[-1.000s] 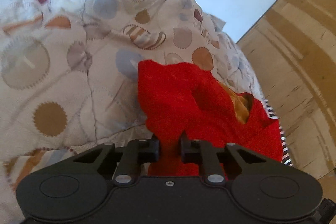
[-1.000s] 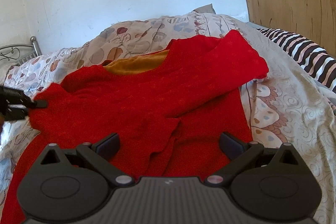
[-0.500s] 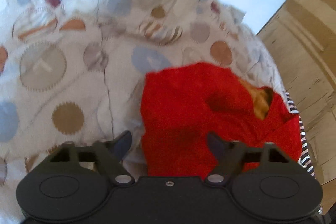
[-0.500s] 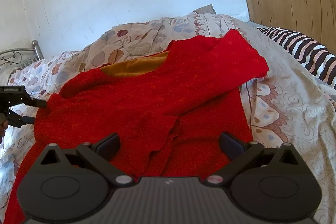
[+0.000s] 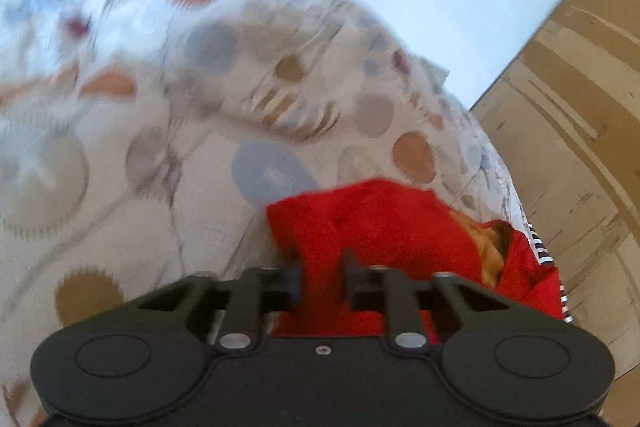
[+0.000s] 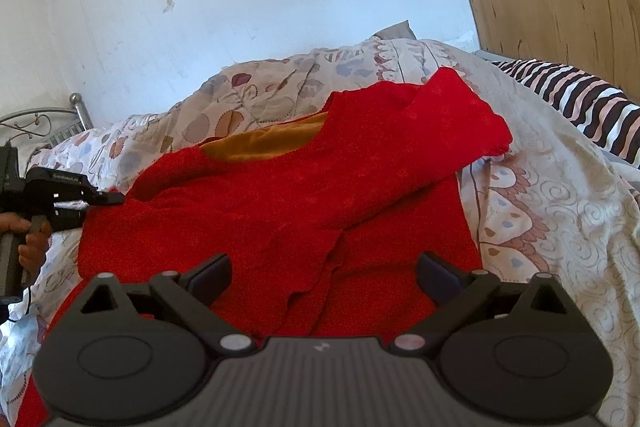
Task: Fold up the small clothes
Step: 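Lay the sleeve over the first folded sleeve and open the left gripper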
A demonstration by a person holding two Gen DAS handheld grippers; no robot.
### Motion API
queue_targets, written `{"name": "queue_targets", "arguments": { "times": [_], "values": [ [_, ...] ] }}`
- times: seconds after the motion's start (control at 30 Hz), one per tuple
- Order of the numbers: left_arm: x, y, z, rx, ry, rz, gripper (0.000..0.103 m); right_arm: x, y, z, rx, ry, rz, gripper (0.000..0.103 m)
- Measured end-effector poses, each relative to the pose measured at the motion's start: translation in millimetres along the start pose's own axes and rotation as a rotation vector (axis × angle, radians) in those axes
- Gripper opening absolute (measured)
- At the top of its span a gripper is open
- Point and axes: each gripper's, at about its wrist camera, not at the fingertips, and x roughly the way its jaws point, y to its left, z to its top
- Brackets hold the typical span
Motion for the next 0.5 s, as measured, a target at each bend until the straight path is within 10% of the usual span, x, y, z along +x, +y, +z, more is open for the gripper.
{"name": "queue_targets", "arguments": {
  "times": [0.17,0.3,0.5],
  "values": [
    [-14,-34,-6,0.196,-0.198,0.121,0.017,-1,5,-1,-0.023,-0.004,0.003,0.098],
    [8,-32,-9,0.185,-0.125,0.190,0.018,2,9,-1,-0.048,0.010,-0.005,0.098],
    [-1,-9,-5,0.073,-0.118,0.101,0.040,3,8,0,-0.047,0.018,-0.006,0.098]
  ]
}}
